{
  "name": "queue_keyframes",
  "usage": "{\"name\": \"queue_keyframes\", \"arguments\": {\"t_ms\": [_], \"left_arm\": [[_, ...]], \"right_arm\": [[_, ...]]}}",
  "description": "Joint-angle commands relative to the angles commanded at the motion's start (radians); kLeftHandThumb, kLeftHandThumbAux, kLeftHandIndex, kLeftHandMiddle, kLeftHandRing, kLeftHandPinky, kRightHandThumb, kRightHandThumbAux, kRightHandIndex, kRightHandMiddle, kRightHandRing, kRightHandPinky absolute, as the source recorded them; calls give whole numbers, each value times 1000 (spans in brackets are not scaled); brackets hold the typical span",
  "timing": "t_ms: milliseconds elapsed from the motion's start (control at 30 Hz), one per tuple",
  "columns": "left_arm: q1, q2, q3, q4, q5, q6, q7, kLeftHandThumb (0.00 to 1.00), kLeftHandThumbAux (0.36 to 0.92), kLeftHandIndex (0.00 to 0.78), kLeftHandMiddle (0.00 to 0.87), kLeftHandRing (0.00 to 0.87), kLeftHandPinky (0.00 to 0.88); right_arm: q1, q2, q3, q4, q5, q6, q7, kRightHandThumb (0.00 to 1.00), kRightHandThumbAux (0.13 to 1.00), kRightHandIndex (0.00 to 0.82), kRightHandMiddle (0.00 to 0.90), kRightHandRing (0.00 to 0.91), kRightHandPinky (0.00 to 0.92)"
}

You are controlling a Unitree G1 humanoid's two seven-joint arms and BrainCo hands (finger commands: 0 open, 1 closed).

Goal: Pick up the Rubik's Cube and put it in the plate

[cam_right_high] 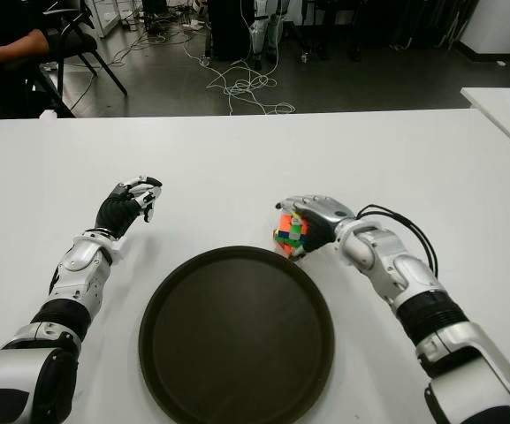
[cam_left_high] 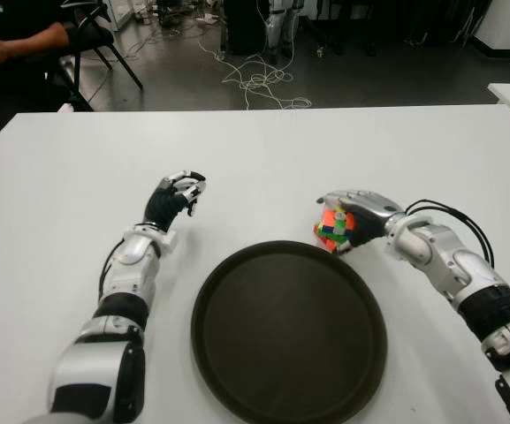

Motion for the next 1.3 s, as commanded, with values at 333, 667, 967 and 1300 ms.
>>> {"name": "queue_keyframes", "arguments": {"t_ms": [333,667,967,1300], "left_arm": [[0,3,-2,-4,2,5,3,684,719,432,751,762,771],[-1,3,-1,-3,2,-4,4,684,720,432,753,765,777],[-1,4,1,-4,-1,-5,0,684,719,432,752,765,776],[0,7,2,-7,-3,3,-5,684,719,433,758,768,778]], "right_arm": [[-48,57,-2,219,17,-71,-107,0,746,192,192,185,141],[-117,118,-10,451,42,-160,-248,0,753,219,235,237,222],[-127,131,-19,488,67,-170,-268,0,756,218,251,281,316],[-136,139,-21,508,84,-167,-258,0,749,204,256,299,347]]}}
